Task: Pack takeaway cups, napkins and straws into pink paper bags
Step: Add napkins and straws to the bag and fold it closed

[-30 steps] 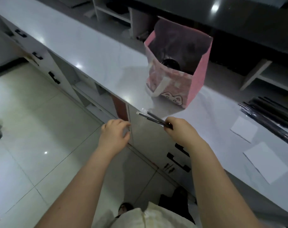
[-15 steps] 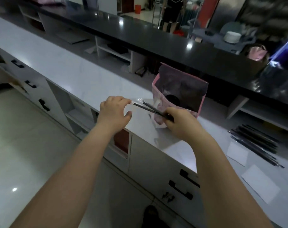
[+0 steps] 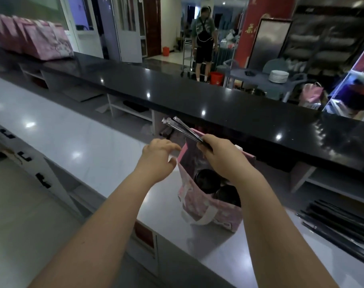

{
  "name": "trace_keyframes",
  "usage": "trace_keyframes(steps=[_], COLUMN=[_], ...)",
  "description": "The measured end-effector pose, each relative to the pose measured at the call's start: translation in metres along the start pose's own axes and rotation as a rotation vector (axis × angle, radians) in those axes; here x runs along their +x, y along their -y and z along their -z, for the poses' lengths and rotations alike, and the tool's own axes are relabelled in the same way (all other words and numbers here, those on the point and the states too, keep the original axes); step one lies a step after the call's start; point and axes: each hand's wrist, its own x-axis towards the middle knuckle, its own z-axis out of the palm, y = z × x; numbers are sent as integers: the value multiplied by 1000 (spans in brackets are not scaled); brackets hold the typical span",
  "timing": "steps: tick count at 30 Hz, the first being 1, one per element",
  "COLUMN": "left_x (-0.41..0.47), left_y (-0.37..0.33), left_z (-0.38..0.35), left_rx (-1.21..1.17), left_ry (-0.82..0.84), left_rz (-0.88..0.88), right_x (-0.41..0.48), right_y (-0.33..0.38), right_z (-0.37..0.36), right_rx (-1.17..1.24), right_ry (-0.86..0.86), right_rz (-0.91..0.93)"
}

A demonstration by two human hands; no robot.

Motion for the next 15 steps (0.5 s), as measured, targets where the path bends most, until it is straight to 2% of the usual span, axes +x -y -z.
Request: trace_keyframes(steps=[5, 10, 15], left_x=[15, 29, 58], left_y=[16, 28, 14], left_z=[-16, -33, -41], left_rx=[-41, -76, -150], left_ry=[-30, -24, -53], left_rz=[-25, -57, -231], right_x=[20, 22, 27], right_y=[-23, -54, -76], right_z=[-26, -32, -19], right_rx=[-30, -146, -214], right_ry=[113, 188, 206], right_rz=[1, -151, -294])
